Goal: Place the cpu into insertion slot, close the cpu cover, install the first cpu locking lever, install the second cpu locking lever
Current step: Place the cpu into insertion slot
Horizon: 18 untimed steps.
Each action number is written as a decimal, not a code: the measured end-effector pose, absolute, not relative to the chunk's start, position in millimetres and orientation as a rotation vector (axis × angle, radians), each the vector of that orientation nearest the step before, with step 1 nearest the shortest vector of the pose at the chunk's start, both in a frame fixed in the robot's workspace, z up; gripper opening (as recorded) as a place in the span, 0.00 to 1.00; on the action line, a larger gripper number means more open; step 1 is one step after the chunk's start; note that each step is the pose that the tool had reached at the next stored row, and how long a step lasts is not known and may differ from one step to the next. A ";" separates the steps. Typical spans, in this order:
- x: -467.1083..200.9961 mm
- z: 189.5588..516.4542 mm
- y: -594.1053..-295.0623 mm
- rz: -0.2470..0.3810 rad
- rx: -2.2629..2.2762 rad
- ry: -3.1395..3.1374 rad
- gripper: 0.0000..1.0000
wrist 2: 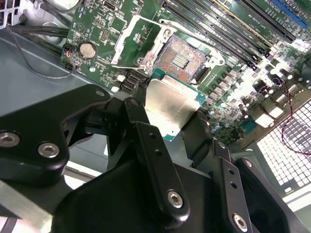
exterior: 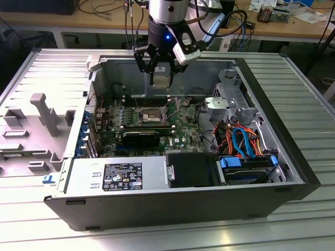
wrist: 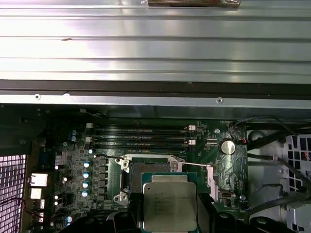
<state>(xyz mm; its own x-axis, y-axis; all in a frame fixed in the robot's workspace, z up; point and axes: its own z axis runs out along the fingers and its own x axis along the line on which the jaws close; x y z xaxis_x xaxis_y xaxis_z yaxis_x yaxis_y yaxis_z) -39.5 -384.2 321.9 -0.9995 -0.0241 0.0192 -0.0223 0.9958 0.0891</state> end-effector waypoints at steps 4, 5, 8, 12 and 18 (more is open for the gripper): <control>-39.6 320.9 -384.3 -0.139 0.036 -3.118 0.54; -39.7 320.7 -384.3 -0.139 0.036 -3.118 0.54; -39.6 320.3 -384.3 -0.139 0.036 -3.118 0.54; -39.7 319.7 -384.4 -0.139 0.036 -3.118 0.54; -40.2 318.3 -384.5 -0.139 0.036 -3.118 0.54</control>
